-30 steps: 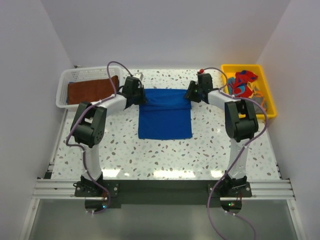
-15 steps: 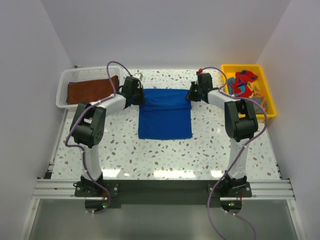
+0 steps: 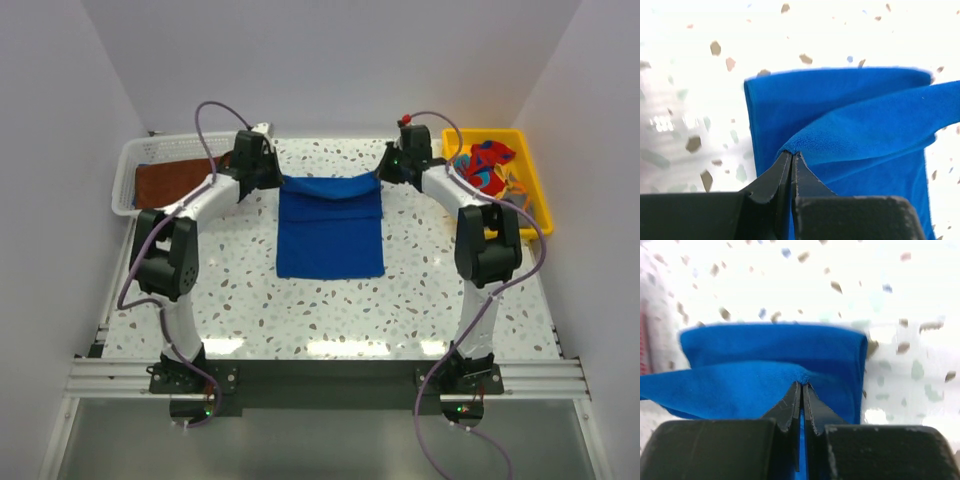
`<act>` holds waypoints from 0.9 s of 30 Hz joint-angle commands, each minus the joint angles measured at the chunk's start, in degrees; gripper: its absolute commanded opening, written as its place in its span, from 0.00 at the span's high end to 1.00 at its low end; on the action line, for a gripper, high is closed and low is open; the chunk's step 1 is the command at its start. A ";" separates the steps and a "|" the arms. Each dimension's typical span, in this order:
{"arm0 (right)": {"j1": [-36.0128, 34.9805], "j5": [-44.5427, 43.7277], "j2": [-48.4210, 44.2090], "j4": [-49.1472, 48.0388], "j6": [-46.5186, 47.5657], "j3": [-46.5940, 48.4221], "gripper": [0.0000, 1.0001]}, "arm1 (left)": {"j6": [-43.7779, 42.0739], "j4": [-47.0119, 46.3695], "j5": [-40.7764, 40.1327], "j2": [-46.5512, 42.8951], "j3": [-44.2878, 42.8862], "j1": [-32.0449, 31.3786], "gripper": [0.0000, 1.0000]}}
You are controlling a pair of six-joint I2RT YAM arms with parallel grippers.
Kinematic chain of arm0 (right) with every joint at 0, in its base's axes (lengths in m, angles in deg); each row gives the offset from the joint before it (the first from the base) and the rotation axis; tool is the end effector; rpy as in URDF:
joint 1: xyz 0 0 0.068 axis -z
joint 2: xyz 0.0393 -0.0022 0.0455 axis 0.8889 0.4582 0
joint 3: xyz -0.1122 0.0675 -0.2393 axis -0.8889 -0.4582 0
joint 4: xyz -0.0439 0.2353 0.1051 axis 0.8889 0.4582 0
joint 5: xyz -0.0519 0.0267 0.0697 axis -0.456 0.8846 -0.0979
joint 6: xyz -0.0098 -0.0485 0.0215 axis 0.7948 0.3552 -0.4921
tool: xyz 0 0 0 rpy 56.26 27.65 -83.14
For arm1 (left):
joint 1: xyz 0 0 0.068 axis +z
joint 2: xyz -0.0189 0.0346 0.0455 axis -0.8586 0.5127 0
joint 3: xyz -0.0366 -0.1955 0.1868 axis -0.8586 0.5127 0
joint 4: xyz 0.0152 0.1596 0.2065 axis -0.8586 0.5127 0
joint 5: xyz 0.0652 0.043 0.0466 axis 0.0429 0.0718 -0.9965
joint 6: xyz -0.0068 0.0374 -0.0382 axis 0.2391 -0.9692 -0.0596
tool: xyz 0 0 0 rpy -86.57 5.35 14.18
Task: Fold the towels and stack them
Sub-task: Fold the towel
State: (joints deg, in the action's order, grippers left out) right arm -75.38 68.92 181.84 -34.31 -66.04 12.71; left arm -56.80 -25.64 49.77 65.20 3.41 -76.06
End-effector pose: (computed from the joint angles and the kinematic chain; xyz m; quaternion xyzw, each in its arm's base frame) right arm 0.4560 0.1078 0.2200 0.0837 0.8975 0.2096 0.3788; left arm 0.4225 -0.1317 0.2342 -0.0396 0.8979 -0.1922 0.3941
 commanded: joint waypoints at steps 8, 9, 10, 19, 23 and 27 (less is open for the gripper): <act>2.36 -2.92 0.86 -6.57 0.22 18.80 1.00 | 0.14 -3.81 10.38 5.50 -23.42 5.21 1.00; 2.62 -3.37 1.22 -9.02 0.30 20.11 1.00 | 0.31 -4.78 11.95 6.13 -25.87 5.39 1.00; 2.80 -3.81 1.48 -10.35 0.48 20.65 1.00 | 0.49 -6.18 12.58 6.57 -26.68 5.65 1.00; 3.06 -2.32 8.08 -13.62 4.26 29.62 1.00 | 4.09 -16.30 17.94 13.33 -31.08 7.76 1.00; 3.07 -0.56 5.98 -13.09 3.47 24.28 1.00 | 4.88 -14.82 19.52 13.52 -29.33 8.38 1.00; 3.07 1.55 3.43 -6.88 2.15 21.10 1.00 | 4.97 -10.86 21.02 11.94 -26.61 8.38 1.00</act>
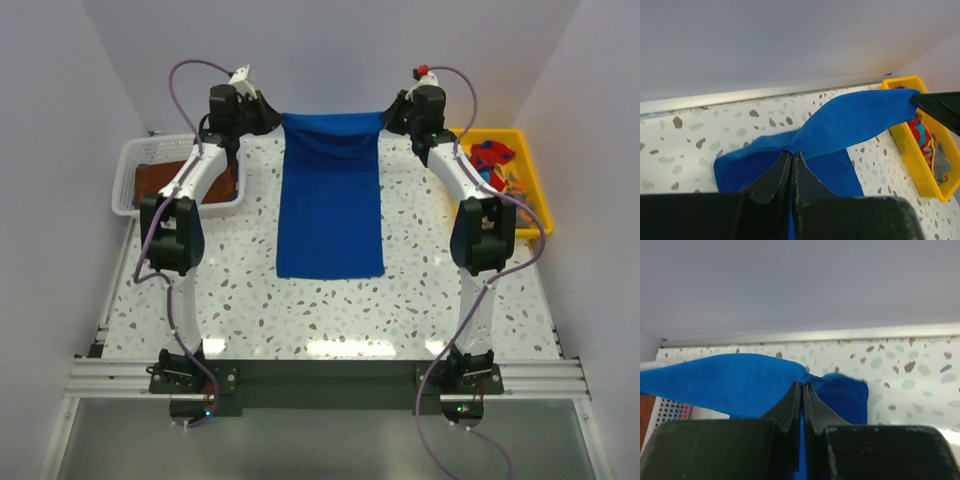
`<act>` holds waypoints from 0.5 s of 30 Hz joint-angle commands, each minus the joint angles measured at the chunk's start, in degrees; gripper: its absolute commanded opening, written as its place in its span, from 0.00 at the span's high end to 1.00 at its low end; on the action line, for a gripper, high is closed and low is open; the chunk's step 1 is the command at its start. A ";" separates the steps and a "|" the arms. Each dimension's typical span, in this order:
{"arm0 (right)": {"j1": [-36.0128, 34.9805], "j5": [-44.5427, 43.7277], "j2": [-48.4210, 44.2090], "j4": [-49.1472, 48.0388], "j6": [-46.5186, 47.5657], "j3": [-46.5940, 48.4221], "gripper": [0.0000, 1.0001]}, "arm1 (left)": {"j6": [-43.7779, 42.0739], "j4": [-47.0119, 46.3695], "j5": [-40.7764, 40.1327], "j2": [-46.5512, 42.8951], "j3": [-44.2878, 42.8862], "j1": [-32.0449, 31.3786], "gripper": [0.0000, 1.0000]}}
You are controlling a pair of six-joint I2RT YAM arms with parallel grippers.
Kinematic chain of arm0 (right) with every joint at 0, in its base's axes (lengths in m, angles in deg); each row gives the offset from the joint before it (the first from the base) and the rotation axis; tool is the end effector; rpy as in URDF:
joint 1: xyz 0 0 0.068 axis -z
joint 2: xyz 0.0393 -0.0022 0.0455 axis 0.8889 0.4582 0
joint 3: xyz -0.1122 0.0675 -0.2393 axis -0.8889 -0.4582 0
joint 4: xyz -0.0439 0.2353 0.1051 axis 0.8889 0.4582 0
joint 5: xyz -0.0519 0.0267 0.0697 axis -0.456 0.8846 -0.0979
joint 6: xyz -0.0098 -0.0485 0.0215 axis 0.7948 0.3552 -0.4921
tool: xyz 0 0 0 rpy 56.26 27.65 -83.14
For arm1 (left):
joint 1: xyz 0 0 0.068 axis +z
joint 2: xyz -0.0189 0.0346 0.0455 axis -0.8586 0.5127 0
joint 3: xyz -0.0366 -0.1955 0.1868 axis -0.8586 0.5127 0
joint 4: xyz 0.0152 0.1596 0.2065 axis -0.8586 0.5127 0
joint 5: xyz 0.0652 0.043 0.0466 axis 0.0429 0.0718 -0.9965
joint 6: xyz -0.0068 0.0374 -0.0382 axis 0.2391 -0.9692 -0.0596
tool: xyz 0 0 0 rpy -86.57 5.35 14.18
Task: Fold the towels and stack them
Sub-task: Fold the towel
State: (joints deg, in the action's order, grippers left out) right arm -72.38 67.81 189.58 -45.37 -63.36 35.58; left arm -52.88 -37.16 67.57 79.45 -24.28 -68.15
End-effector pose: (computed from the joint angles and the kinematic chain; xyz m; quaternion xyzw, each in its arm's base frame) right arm 0.5200 0.0931 0.3123 0.0622 0.7796 0.2319 0.5784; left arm 0.5171 -0.0959 0.3059 -0.0075 0.7779 -0.3429 0.5266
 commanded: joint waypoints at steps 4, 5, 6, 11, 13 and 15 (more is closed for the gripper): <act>0.07 3.98 -7.91 11.40 -1.59 -5.10 1.00 | 0.54 13.46 3.93 -4.86 1.71 0.47 1.00; 0.07 4.24 -9.57 14.64 -1.94 -6.33 1.00 | 0.53 15.67 3.93 -5.30 1.89 0.47 1.00; 0.07 4.42 -10.11 16.32 -2.03 -6.95 1.00 | 0.80 17.87 3.59 -5.83 2.76 0.47 1.00; 0.07 3.90 -15.30 24.85 -2.91 -13.44 1.00 | 0.89 29.99 2.18 -10.48 8.47 0.47 1.00; 0.07 3.54 -17.76 27.58 -3.09 -15.21 1.00 | 0.71 30.81 1.65 -13.37 13.21 0.47 1.00; 0.07 4.15 -19.25 29.07 -3.35 -17.49 1.00 | 0.62 30.81 1.04 -15.23 17.24 0.47 1.00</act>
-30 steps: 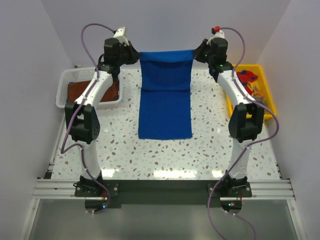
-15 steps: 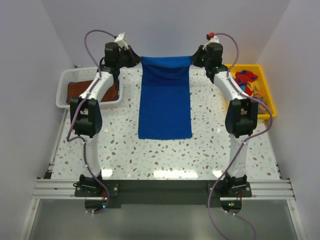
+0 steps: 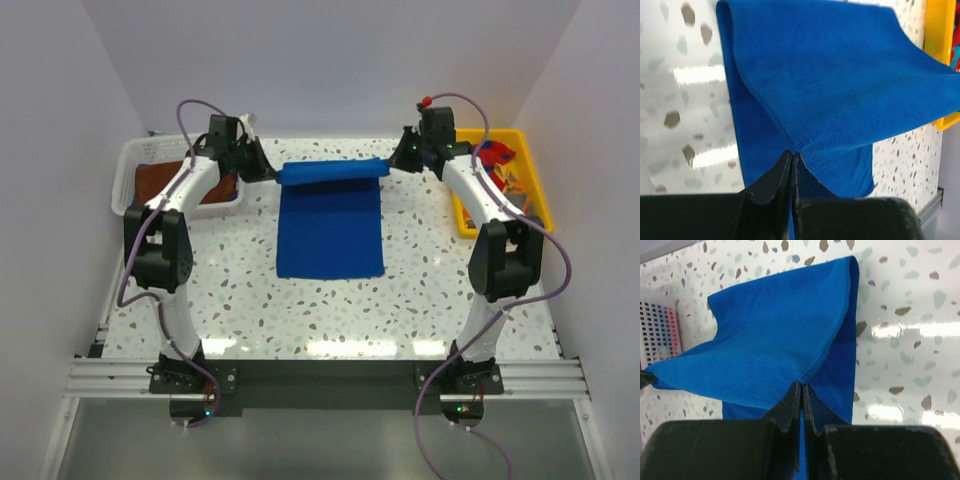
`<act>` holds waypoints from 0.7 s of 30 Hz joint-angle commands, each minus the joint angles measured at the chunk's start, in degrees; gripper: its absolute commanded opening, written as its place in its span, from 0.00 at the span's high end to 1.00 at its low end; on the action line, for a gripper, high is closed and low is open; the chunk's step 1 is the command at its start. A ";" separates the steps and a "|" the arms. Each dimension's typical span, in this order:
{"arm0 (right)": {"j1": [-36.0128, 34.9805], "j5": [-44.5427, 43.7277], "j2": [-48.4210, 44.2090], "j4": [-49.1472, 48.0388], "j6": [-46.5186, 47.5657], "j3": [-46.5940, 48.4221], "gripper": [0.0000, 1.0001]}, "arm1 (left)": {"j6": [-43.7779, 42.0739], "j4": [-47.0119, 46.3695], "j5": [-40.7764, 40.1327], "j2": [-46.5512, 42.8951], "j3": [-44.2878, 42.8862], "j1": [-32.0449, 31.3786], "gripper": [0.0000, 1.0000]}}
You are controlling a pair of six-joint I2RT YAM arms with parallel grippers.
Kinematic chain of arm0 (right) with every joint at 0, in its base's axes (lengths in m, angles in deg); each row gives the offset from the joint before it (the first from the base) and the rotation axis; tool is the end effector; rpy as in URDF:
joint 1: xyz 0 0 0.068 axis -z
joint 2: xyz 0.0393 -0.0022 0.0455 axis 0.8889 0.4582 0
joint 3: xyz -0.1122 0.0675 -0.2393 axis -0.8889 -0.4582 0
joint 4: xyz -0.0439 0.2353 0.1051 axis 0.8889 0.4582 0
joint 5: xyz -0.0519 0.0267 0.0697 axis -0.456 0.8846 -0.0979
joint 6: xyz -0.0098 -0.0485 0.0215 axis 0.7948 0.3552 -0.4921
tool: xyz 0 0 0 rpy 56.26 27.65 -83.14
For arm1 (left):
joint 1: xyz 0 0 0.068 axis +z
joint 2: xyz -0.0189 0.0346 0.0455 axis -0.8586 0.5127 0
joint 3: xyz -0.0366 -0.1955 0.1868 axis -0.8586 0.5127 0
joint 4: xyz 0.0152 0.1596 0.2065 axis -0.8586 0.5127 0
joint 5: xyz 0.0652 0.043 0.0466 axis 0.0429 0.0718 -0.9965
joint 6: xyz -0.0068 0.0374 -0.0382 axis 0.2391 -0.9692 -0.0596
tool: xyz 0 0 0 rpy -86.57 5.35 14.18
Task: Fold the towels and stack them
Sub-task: Fold the towel
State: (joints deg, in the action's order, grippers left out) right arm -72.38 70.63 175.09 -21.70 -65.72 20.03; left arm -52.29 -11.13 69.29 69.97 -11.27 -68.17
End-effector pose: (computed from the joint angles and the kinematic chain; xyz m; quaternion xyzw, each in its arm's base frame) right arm 0.4414 0.0815 0.2960 0.0963 0.8899 0.2143 0.3910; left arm 0.4534 -0.0869 0.2642 -0.0708 0.8964 -0.3126 0.3063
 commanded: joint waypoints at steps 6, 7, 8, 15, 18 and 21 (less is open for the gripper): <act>-0.02 1.60 -9.15 8.23 -1.60 -6.78 1.00 | -0.76 5.57 -1.83 -11.63 10.05 0.40 1.00; -0.02 1.60 -10.90 8.05 -1.69 -7.84 1.00 | -0.76 5.40 -1.84 -13.12 11.02 0.40 1.00; -0.11 1.60 -11.70 7.96 -1.69 -10.02 1.00 | -0.85 5.22 -2.18 -13.92 12.86 0.40 1.00; -0.63 3.01 -14.70 6.38 -2.31 -17.07 1.00 | -0.85 4.78 -1.93 -17.35 18.32 0.31 1.00; -0.72 3.62 -14.52 8.04 -2.13 -15.94 1.00 | -1.28 7.23 -1.92 -17.53 17.10 0.23 1.00; -0.81 3.28 -15.75 9.10 -1.69 -15.14 1.00 | -1.46 9.26 -2.36 -19.36 16.39 -0.03 1.00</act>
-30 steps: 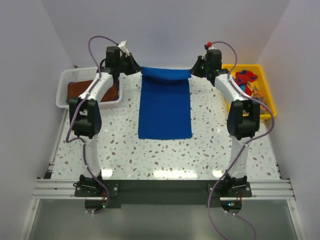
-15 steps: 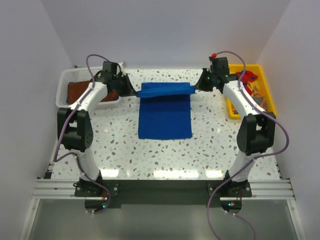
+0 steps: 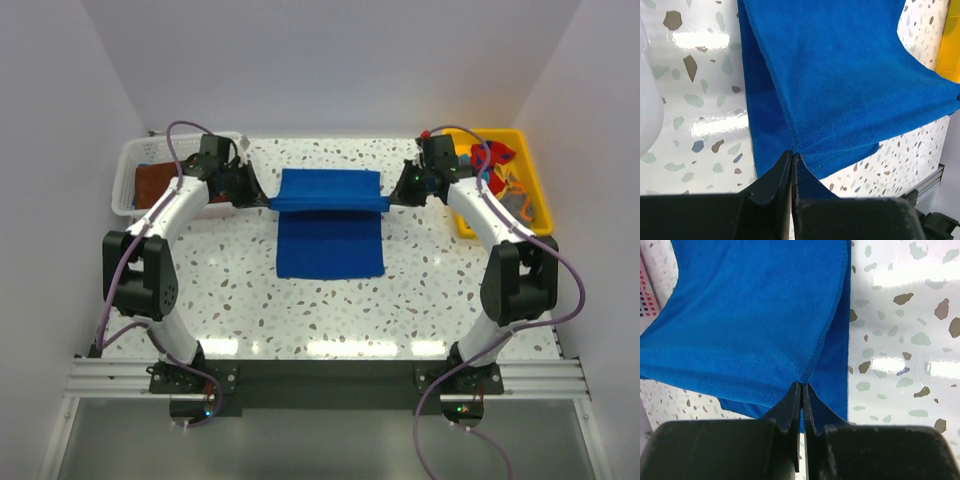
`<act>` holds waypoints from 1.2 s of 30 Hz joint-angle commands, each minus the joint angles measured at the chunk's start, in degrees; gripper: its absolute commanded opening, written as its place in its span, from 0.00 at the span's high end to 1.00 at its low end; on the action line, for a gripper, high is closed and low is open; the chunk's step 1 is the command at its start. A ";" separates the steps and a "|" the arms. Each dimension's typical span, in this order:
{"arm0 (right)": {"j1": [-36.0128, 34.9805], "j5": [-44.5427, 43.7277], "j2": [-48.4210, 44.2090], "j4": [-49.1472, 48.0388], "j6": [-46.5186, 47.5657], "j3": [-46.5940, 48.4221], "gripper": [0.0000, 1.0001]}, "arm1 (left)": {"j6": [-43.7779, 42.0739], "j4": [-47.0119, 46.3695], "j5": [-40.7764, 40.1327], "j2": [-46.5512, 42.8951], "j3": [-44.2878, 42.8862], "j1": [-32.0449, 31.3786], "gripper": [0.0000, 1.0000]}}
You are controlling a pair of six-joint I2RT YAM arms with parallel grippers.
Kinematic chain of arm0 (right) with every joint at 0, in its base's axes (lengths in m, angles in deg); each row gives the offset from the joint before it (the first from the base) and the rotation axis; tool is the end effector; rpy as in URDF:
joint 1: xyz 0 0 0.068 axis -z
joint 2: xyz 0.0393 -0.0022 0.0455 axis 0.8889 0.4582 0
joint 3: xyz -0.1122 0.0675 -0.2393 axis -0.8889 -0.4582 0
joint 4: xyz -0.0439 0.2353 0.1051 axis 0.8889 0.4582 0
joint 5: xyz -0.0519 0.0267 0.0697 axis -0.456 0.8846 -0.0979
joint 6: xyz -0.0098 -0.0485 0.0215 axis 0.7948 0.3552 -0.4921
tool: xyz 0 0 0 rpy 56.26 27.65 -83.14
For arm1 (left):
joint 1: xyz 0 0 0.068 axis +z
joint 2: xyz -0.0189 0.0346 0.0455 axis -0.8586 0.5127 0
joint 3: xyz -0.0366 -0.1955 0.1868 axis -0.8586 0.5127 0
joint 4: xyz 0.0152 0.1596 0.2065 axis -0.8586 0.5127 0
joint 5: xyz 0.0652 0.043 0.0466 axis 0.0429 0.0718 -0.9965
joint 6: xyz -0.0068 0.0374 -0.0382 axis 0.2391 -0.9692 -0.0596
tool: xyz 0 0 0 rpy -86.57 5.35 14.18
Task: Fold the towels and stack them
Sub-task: Fold the towel
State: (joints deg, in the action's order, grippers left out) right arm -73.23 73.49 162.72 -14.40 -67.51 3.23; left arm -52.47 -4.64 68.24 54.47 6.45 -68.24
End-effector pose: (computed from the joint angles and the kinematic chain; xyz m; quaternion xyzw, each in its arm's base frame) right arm 0.3696 0.0767 0.2743 0.1095 0.9264 0.2168 0.2879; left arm 0.3739 -0.0742 0.2644 -0.0916 0.9219 -0.2877 0.2426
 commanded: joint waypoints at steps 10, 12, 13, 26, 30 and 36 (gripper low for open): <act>-2.94 1.55 -9.62 2.69 0.89 -9.82 1.00 | 1.87 0.58 -5.09 -14.51 14.63 -6.12 1.00; -4.70 0.94 -10.06 1.81 1.07 -12.12 1.00 | 2.14 -0.65 -6.84 -16.61 17.64 -6.74 1.00; -5.31 0.68 -9.89 1.54 1.41 -14.40 1.00 | 2.58 -1.26 -7.37 -17.14 20.61 -7.09 1.00; -6.55 -4.33 -5.67 -6.10 2.82 -24.88 1.00 | 5.30 -12.17 -7.91 -13.37 34.61 -9.90 1.00; -6.64 -4.51 -4.44 -6.54 2.83 -24.53 1.00 | 5.39 -13.57 -8.87 -12.32 35.67 -10.52 1.00; -6.55 -5.13 -4.43 -4.18 3.09 -22.69 1.00 | 5.39 -14.10 -9.84 -11.00 35.76 -10.87 1.00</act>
State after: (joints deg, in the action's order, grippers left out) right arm -79.97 70.24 158.52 -18.79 -65.59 -21.56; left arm -47.77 -16.24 60.18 42.86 42.12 -78.71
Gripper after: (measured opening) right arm 0.025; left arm 0.052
